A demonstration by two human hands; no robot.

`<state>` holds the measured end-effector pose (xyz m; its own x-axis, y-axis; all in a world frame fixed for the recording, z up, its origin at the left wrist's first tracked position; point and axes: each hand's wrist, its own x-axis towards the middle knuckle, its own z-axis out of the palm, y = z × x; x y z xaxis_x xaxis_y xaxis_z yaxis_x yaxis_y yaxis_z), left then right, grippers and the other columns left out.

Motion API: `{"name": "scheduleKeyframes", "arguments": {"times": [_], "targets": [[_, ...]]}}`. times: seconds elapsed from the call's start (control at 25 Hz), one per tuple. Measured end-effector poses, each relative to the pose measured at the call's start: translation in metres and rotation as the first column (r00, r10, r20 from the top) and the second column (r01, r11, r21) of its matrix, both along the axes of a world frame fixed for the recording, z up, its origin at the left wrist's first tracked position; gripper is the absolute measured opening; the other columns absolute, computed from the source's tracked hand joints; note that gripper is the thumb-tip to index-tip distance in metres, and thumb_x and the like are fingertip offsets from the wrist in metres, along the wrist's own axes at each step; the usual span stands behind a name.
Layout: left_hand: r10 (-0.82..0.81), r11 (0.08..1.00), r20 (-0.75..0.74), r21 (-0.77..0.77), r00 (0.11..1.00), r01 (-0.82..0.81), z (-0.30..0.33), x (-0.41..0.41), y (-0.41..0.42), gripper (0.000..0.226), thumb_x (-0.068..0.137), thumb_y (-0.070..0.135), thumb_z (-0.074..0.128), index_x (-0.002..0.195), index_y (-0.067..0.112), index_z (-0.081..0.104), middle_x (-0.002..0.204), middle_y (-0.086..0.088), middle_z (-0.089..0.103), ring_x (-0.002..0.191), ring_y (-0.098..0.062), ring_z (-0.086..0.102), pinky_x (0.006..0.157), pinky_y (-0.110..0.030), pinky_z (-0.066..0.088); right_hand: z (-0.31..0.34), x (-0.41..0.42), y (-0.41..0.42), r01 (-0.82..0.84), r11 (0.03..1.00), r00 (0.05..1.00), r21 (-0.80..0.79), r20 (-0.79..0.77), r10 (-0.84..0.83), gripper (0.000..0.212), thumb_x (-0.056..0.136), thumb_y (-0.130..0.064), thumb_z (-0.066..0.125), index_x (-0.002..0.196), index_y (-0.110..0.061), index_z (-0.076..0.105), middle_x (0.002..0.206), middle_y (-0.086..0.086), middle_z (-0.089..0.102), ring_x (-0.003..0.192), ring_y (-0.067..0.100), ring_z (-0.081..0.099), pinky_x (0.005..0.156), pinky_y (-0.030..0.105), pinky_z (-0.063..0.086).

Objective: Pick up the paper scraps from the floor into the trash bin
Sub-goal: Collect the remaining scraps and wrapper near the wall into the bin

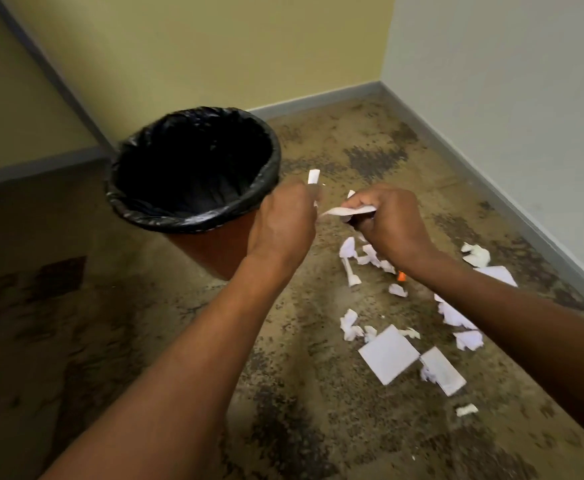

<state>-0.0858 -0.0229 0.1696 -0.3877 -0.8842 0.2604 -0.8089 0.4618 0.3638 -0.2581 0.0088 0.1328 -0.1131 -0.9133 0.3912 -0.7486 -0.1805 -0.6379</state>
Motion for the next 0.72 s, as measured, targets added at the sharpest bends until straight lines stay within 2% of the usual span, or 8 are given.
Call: {"name": "scheduleKeyframes", "arguments": {"times": [0.12,0.28,0.36,0.52,0.6,0.72], "targets": [[0.144,0.987,-0.152,-0.044,0.978,-0.152,0.019,0.044,-0.011,0.017,0.092,0.02,0.059,0.099,0.025,0.074,0.103,-0.005,0.064,0.091,-0.029,0.064,0.079,-0.043,0.055,0.036,0.038,-0.026,-0.039,0.993,0.998,-0.113,0.035,0.043,0.009,0.074,-0.011,0.077,0.078,-0.018,0.078,0.074,-0.005,0.07,0.069,0.011,0.062,0.068,0.027,0.048],[0.334,0.932,-0.178,-0.082,0.926,-0.352,0.025,0.093,-0.026,0.027,0.095,0.015,0.061,0.12,0.02,0.072,0.119,-0.005,0.068,0.105,-0.026,0.067,0.087,-0.034,0.056,0.066,0.085,-0.07,-0.074,0.982,0.993,-0.172,0.083,0.09,0.013,0.078,-0.011,0.072,0.077,-0.023,0.077,0.067,-0.01,0.067,0.058,0.002,0.06,0.059,0.023,0.049],[0.399,0.908,-0.201,-0.048,0.894,-0.416,0.024,0.11,-0.031,0.031,0.096,0.012,0.06,0.125,0.019,0.069,0.122,-0.006,0.068,0.108,-0.025,0.066,0.088,-0.033,0.055,0.069,0.109,-0.092,-0.087,0.986,0.991,-0.139,0.09,0.1,0.012,0.079,-0.013,0.07,0.08,-0.022,0.078,0.074,-0.006,0.072,0.067,0.008,0.065,0.062,0.025,0.051],[0.408,0.911,-0.174,0.012,0.896,-0.412,0.017,0.127,-0.031,0.043,0.091,0.002,0.063,0.131,0.017,0.065,0.121,-0.01,0.068,0.109,-0.028,0.065,0.09,-0.045,0.056,0.056,0.137,-0.115,-0.112,0.992,0.989,0.064,0.109,0.104,0.026,0.076,-0.007,0.073,0.1,-0.016,0.075,0.101,0.002,0.073,0.092,0.019,0.068,0.081,0.029,0.054],[0.386,0.921,-0.186,0.027,0.903,-0.388,0.015,0.133,-0.028,0.047,0.089,0.0,0.06,0.13,0.021,0.065,0.118,-0.008,0.07,0.104,-0.026,0.066,0.088,-0.044,0.056,0.051,0.142,-0.116,-0.141,0.976,0.988,0.167,0.084,0.128,0.038,0.078,-0.018,0.077,0.114,-0.014,0.068,0.117,0.003,0.068,0.11,0.018,0.062,0.091,0.025,0.046],[0.366,0.93,-0.208,0.062,0.907,-0.361,0.016,0.137,-0.026,0.047,0.087,0.0,0.058,0.127,0.024,0.066,0.117,-0.005,0.07,0.102,-0.023,0.067,0.089,-0.042,0.056,0.052,0.141,-0.116,-0.138,0.957,0.99,0.256,0.073,0.123,0.057,0.078,-0.029,0.079,0.129,-0.015,0.058,0.134,0.002,0.058,0.126,0.019,0.052,0.093,0.023,0.037]]}}
